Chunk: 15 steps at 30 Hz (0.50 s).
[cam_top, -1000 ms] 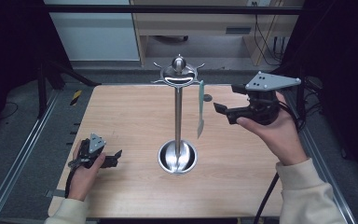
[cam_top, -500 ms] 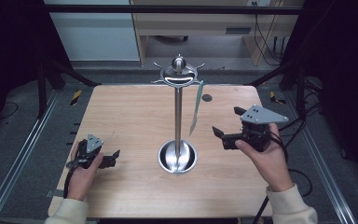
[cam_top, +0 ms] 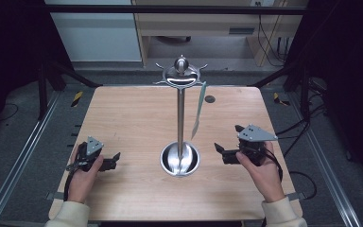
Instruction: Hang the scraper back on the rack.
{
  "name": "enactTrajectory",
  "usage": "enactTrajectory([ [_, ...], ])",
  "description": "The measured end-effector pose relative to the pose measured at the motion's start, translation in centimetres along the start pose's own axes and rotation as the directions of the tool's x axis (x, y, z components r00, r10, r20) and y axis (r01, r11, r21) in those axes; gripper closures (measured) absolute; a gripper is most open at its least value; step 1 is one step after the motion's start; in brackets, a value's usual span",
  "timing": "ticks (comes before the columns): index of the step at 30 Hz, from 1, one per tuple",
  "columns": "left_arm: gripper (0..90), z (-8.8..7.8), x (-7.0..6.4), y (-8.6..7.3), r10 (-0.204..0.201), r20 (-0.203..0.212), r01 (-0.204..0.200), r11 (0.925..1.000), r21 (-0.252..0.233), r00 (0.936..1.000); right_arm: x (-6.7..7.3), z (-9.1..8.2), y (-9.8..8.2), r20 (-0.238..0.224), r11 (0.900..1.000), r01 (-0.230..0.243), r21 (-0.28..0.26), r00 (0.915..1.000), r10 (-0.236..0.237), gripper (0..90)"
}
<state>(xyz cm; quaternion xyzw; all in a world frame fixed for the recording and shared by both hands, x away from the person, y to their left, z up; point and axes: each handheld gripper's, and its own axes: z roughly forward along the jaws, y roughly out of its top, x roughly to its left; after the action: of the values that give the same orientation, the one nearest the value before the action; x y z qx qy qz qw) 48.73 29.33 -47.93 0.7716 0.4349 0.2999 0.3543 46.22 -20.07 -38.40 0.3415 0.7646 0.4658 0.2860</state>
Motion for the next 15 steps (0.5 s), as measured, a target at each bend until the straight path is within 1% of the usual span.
enactTrajectory([
  [4, 4.0, 0.1, 0.0, 0.0, 0.004, 0.001, -0.004, 1.0, 0.004, 1.0, -0.8, 1.4, -1.8, 0.033, 0.998, -0.034, 0.058, 0.9989, 0.032, 7.0],
  [6, 4.0, 0.1, 0.0, 0.1, 0.004, 0.002, -0.004, 1.0, 0.003, 1.0, -1.2, 2.4, -3.1, 0.053, 0.995, -0.053, 0.088, 0.9975, 0.048, 7.9],
  [10, 4.0, 0.1, 0.0, 0.1, 0.008, 0.004, -0.008, 1.0, 0.001, 1.0, -1.5, 3.8, -5.0, 0.067, 0.987, -0.076, 0.144, 0.9955, 0.067, 8.5],
  [11, 4.0, 0.1, 0.0, 0.1, 0.009, 0.006, -0.009, 1.0, 0.002, 0.9999, -1.8, 4.3, -5.6, 0.098, 0.987, -0.065, 0.148, 0.9939, 0.051, 9.8],
  [12, 4.0, 0.1, 0.0, 0.2, 0.008, 0.006, -0.008, 1.0, 0.001, 0.9999, -1.8, 4.3, -5.6, 0.098, 0.987, -0.065, 0.148, 0.9939, 0.051, 9.8],
  [13, 4.0, 0.1, -0.1, 0.2, 0.005, 0.002, -0.005, 1.0, -0.004, 1.0, -1.9, 4.5, -5.8, 0.109, 0.987, -0.062, 0.147, 0.993, 0.046, 10.3],
  [15, 4.0, 0.1, -0.1, 0.2, 0.005, 0.003, -0.005, 1.0, -0.004, 1.0, -2.2, 5.2, -6.2, 0.126, 0.985, -0.074, 0.153, 0.9906, 0.055, 10.6],
])
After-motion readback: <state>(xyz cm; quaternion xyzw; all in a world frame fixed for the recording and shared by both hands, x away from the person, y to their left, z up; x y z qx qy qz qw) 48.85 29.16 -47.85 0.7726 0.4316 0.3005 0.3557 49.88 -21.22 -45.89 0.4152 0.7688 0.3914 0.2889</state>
